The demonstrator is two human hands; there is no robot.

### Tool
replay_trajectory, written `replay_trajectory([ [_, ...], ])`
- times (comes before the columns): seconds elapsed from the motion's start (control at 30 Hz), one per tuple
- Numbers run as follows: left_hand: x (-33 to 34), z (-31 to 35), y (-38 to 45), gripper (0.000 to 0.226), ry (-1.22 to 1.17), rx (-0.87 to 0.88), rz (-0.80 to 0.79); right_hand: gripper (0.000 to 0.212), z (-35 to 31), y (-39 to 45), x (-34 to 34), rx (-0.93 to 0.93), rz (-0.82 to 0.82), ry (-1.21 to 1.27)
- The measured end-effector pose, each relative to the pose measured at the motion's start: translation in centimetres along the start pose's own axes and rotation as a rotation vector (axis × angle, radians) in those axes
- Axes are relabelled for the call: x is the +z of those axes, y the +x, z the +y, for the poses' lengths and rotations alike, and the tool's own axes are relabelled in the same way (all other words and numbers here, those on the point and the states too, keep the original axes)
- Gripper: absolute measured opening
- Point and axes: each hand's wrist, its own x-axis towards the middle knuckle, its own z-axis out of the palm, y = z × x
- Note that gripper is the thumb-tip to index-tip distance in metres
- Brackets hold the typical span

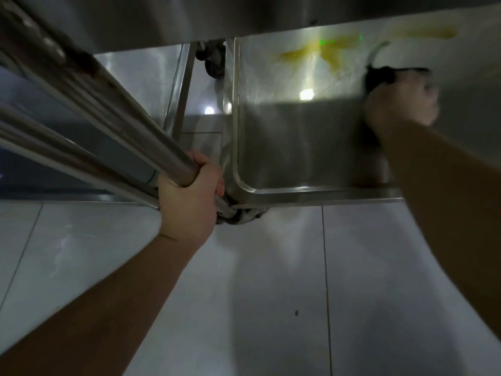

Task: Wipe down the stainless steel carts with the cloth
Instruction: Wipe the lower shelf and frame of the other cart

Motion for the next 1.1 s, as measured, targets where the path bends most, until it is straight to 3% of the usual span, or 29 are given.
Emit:
replay_trajectory([
  [0.07,0.0,-0.1,-0.1,0.019,0.001,0.004,-0.005,0.055,-5.3,-2.7,2.4,-0.179,-0.057,-0.004],
  [0.17,-0.2,-0.1,0.0,0.023,0.021,-0.010,-0.012,0.048,-13.0,-6.9,5.5,-0.597,-0.253,-0.026],
  [0.27,-0.3,-0.2,0.1,0.027,0.008,-0.009,-0.029,0.049,-16.4,-7.7,6.4,-0.792,-0.409,-0.046],
  [0.57,-0.7,-0.9,0.4,0.032,0.050,0.017,-0.040,0.048,-5.3,-14.0,4.2,-1.426,-0.638,-0.068],
  [0.67,-0.8,-0.8,0.3,0.024,0.046,0.001,-0.031,0.046,-6.7,-10.6,4.2,-1.337,-0.531,-0.069],
  [0.83,-0.8,-0.6,0.4,0.028,0.046,0.006,-0.046,0.049,-12.0,-5.3,5.5,-0.822,-0.343,-0.024],
  [1.1,-0.4,0.2,0.1,0.035,0.043,-0.047,-0.020,0.051,-5.9,-17.3,4.2,-1.075,-0.555,-0.051],
])
